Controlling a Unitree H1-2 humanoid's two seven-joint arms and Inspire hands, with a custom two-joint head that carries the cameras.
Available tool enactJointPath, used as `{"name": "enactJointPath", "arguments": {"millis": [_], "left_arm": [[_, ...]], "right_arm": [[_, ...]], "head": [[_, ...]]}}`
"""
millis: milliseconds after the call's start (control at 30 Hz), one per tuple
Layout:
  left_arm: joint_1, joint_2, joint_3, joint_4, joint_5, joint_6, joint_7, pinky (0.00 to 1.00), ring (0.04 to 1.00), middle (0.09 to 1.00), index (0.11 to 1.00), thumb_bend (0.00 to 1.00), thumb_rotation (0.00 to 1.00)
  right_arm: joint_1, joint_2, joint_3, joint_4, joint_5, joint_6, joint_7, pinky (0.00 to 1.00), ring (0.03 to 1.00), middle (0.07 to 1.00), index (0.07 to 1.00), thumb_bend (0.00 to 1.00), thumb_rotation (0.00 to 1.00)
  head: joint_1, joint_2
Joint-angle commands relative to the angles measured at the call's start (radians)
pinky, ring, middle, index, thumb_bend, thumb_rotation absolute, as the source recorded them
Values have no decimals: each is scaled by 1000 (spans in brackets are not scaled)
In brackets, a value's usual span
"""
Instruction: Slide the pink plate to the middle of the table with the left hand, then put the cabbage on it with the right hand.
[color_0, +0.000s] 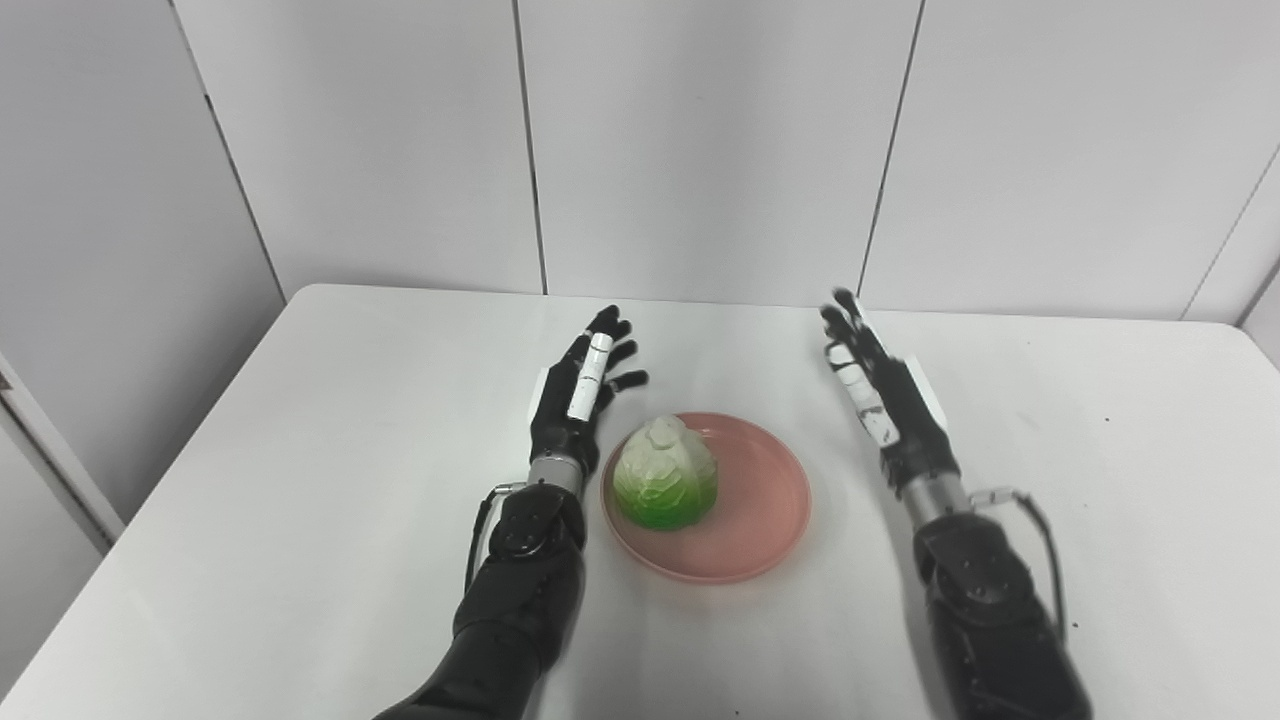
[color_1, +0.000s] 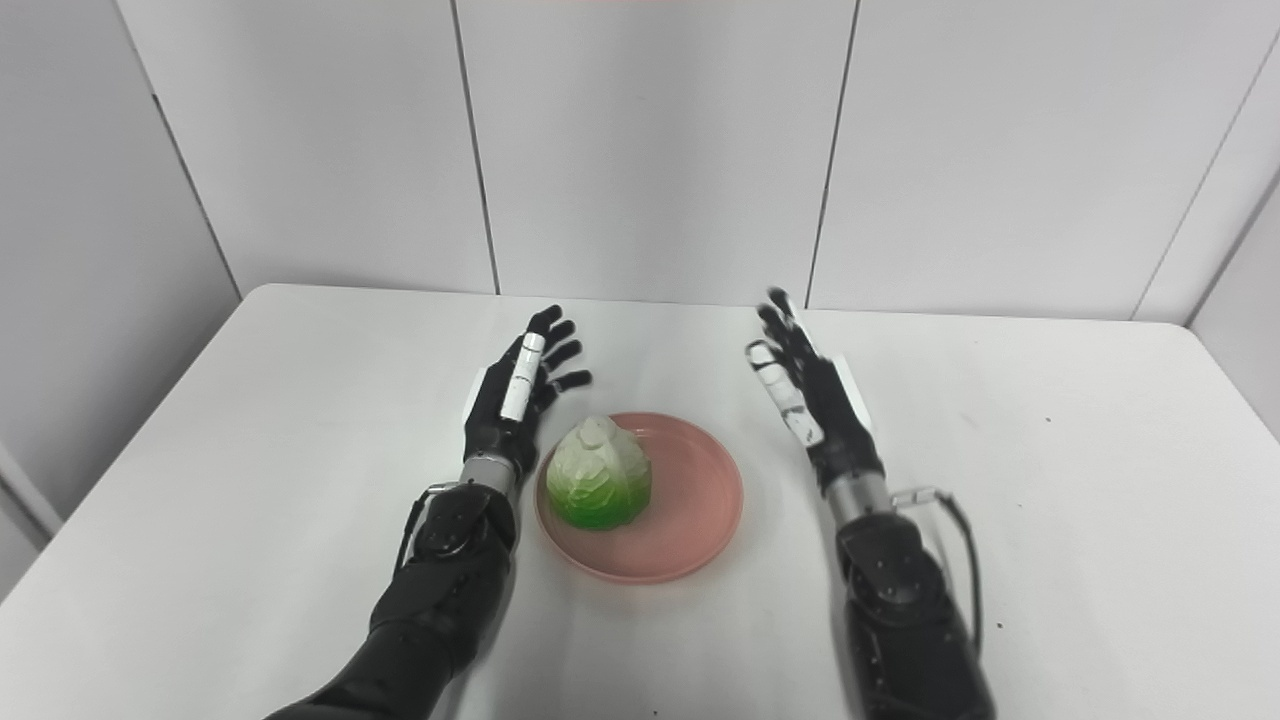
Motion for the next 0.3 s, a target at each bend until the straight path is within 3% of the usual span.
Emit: {"name": "enactJointPath", "arguments": {"millis": [0,133,267], "left_arm": [[90,-12,-6,27,35,-37,61,835,902,906,861,877,818],[85,-15,-13,-7,62,-20,131,938,945,939,892,832,851],[89,-16,-14,-24,57,-4,151,996,971,959,925,823,886]], "right_arm": [[-41,33,-60,6,103,34,-32,957,918,932,959,944,1000],[-25,54,-111,77,161,24,-53,967,941,946,957,908,1000],[-15,55,-112,119,173,-11,-56,963,932,930,916,882,1000]], "head": [[-5,0],[-26,3],[-50,5]]}}
